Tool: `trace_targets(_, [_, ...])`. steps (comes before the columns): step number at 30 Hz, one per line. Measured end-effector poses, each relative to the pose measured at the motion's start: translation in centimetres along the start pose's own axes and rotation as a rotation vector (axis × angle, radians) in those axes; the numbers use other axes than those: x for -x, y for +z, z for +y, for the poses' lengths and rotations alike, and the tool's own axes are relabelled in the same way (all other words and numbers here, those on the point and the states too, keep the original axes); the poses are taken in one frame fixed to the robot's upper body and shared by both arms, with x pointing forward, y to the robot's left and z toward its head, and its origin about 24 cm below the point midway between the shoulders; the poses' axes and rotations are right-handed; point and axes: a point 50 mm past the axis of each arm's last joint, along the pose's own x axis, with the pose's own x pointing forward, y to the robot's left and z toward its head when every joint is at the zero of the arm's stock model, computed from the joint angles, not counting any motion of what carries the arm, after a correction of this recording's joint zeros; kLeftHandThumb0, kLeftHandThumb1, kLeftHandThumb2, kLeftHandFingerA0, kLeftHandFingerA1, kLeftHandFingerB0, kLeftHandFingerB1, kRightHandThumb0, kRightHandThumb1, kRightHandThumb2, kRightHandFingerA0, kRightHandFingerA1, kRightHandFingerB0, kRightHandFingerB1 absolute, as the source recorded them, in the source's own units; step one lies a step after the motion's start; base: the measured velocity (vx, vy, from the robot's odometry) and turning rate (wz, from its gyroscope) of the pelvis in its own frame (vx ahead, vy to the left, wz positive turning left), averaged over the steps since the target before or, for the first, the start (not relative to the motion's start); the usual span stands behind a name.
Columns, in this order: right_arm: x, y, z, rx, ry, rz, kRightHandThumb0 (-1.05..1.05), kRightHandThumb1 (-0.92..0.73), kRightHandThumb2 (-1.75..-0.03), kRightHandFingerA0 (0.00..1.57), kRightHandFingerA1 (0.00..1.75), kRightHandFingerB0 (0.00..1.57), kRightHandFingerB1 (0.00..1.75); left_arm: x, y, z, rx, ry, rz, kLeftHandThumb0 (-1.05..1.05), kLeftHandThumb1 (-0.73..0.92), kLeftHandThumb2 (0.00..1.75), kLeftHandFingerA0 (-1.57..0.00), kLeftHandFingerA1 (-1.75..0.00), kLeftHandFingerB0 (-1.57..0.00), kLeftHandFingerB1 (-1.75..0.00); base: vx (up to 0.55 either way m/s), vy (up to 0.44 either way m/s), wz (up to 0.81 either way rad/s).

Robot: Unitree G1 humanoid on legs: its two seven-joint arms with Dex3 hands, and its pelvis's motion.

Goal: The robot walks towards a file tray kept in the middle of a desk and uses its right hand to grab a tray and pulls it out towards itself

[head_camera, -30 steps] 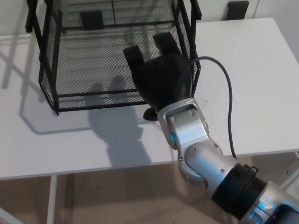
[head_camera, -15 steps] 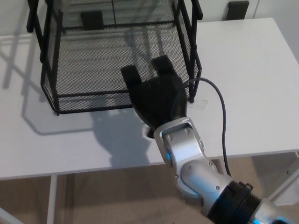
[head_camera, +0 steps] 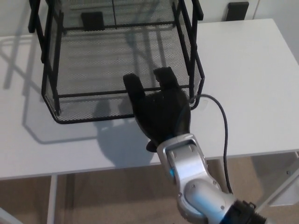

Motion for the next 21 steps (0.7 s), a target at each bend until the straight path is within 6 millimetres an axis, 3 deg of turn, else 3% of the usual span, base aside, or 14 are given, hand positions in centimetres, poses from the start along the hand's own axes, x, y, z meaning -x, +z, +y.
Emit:
trace_targets(1, [0.4, 0.1, 0.1, -0.012, -0.001, -0.003, -0.9, -0.34, -0.66, 0.03, 0.64, 0.06, 0.54, 0.0, 0.0, 0.0, -0.002, -0.001, 0.002, -0.19, 0.63, 0.58, -0.45, -0.4, -0.3, -0.34, 0.0, 0.0, 0.0])
trace_targets(5, [1.4, 0.3, 0.2, -0.026, -0.009, -0.015, -0.88, -0.41, -0.54, 0.07, 0.65, 0.06, 0.56, -0.1, -0.1, 0.0, -0.012, 0.0, 0.009, -0.19, 0.63, 0.58, -0.44, -0.4, -0.3, -0.34, 0.0, 0.0, 0.0])
trace_targets(6, [1.7, 0.3, 0.2, -0.026, -0.011, -0.018, -0.78, -0.37, -0.74, 0.06, 0.62, 0.06, 0.56, -0.1, -0.1, 0.0, -0.014, 0.0, 0.01, -0.15, 0.46, 0.88, -0.36, -0.57, -0.17, -0.48, 0.0, 0.0, 0.0])
trace_targets(7, [1.9, 0.3, 0.2, -0.026, -0.012, -0.022, -0.88, -0.42, -0.55, 0.1, 0.65, 0.07, 0.57, -0.1, -0.1, 0.1, -0.015, 0.001, 0.01, -0.15, 0.46, 0.88, -0.35, -0.57, -0.17, -0.48, 0.0, 0.0, 0.0])
trace_targets(8, [2.3, 0.4, 0.0, -0.031, -0.014, -0.027, -0.87, -0.41, -0.54, 0.11, 0.65, 0.08, 0.57, -0.1, -0.1, 0.1, -0.017, 0.001, 0.011, -0.16, 0.46, 0.88, -0.35, -0.57, -0.17, -0.48, 0.0, 0.0, 0.0])
trace_targets(9, [2.6, 0.5, 0.0, -0.039, -0.013, -0.032, -0.78, -0.37, -0.73, 0.11, 0.61, 0.1, 0.57, 0.0, -0.1, 0.1, -0.018, 0.0, 0.011, -0.16, 0.46, 0.88, -0.35, -0.57, -0.16, -0.48, 0.0, 0.0, 0.0])
trace_targets(11, [3.4, 0.7, -0.1, -0.057, -0.011, -0.045, -0.75, -0.35, -0.72, 0.11, 0.6, 0.11, 0.57, 0.0, 0.0, 0.1, -0.019, -0.001, 0.011, -0.17, 0.46, 0.87, -0.32, -0.55, -0.16, -0.47, 0.0, 0.0, 0.0])
trace_targets(12, [3.8, 0.7, -0.1, -0.065, -0.009, -0.05, -0.76, -0.35, -0.72, 0.11, 0.61, 0.12, 0.57, 0.0, -0.1, 0.1, -0.019, -0.001, 0.012, -0.19, 0.64, 0.59, -0.41, -0.39, -0.28, -0.34, 0.0, 0.0, 0.0])
trace_targets(13, [4.2, 0.8, -0.2, -0.072, -0.007, -0.054, -0.76, -0.35, -0.72, 0.11, 0.6, 0.13, 0.57, 0.0, -0.1, 0.1, -0.02, -0.002, 0.013, -0.16, 0.46, 0.87, -0.33, -0.56, -0.16, -0.48, 0.0, 0.0, 0.0])
trace_targets(15, [5.0, 0.9, -0.3, -0.083, -0.004, -0.063, -0.76, -0.35, -0.71, 0.1, 0.61, 0.13, 0.57, -0.1, -0.2, 0.2, -0.018, -0.002, 0.017, -0.16, 0.46, 0.87, -0.33, -0.56, -0.17, -0.48, 0.0, 0.0, 0.0])
trace_targets(16, [5.3, 0.9, -0.2, -0.088, 0.001, -0.066, -0.85, -0.39, -0.55, 0.12, 0.62, 0.13, 0.55, -0.1, -0.2, 0.2, -0.017, -0.003, 0.019, -0.19, 0.64, 0.58, -0.41, -0.4, -0.29, -0.34, 0.0, 0.0, 0.0])
trace_targets(18, [5.9, 0.9, -0.2, -0.089, 0.005, -0.071, -0.85, -0.37, -0.53, 0.13, 0.63, 0.16, 0.55, -0.1, -0.2, 0.2, -0.016, -0.006, 0.02, -0.19, 0.64, 0.59, -0.41, -0.4, -0.29, -0.34, 0.0, 0.0, 0.0])
trace_targets(19, [6.2, 0.9, -0.2, -0.089, 0.005, -0.073, -0.31, 0.05, -0.71, 0.11, 0.58, 0.15, 0.59, -0.1, -0.3, 0.2, -0.016, -0.007, 0.021, -0.15, 0.47, 0.88, -0.29, -0.55, -0.15, -0.48, 0.0, 0.0, 0.0])
trace_targets(21, [6.7, 1.0, -0.1, -0.091, 0.008, -0.078, -0.31, 0.05, -0.71, 0.11, 0.58, 0.15, 0.59, -0.1, -0.3, 0.2, -0.014, -0.008, 0.025, -0.15, 0.47, 0.88, -0.29, -0.55, -0.15, -0.48, 0.0, 0.0, 0.0])
